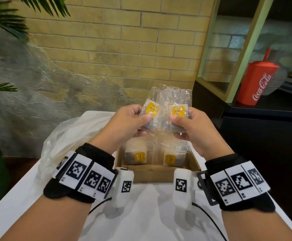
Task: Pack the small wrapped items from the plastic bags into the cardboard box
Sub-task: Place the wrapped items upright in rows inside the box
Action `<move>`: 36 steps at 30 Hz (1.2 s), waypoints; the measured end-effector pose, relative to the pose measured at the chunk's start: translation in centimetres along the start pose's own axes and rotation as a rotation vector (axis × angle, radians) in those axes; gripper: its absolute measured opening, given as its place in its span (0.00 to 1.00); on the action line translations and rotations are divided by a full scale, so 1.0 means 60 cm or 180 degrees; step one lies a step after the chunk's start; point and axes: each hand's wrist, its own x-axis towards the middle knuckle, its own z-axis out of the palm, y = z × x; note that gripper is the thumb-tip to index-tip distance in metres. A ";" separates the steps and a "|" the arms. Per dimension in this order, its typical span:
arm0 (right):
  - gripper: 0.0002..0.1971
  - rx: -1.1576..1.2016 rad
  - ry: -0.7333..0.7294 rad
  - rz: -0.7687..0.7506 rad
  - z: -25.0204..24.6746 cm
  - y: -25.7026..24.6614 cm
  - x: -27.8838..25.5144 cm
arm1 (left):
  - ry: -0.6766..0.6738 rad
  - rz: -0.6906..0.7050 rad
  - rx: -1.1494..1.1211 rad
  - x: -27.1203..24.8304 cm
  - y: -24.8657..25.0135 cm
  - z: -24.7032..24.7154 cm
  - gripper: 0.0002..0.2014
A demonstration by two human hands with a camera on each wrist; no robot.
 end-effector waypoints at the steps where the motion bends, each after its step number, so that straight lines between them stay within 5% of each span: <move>1: 0.05 0.0000 0.0037 0.0003 -0.005 -0.001 0.000 | 0.0076 0.0048 0.0238 0.001 -0.001 -0.005 0.06; 6: 0.07 0.0042 0.0264 0.0037 -0.024 -0.009 0.003 | -0.0310 -0.0112 0.2028 0.003 -0.007 -0.030 0.12; 12: 0.10 -0.0012 0.0275 0.0012 -0.029 -0.012 0.002 | -0.0532 -0.0435 0.2923 -0.004 -0.012 -0.023 0.09; 21: 0.11 -0.0186 0.0215 0.0000 -0.024 -0.008 0.003 | -0.0353 -0.0400 0.3358 -0.004 -0.023 -0.025 0.17; 25: 0.12 -0.0223 0.0207 -0.0027 -0.024 -0.008 0.003 | -0.0186 -0.0107 0.3589 -0.004 -0.017 -0.027 0.13; 32: 0.12 -0.0282 0.0175 -0.0058 -0.025 -0.008 0.002 | -0.0985 -0.0635 0.3734 -0.006 -0.021 -0.017 0.08; 36: 0.12 -0.0410 0.0031 -0.0027 -0.024 -0.007 0.002 | -0.0762 -0.0414 0.3359 -0.002 -0.015 -0.017 0.12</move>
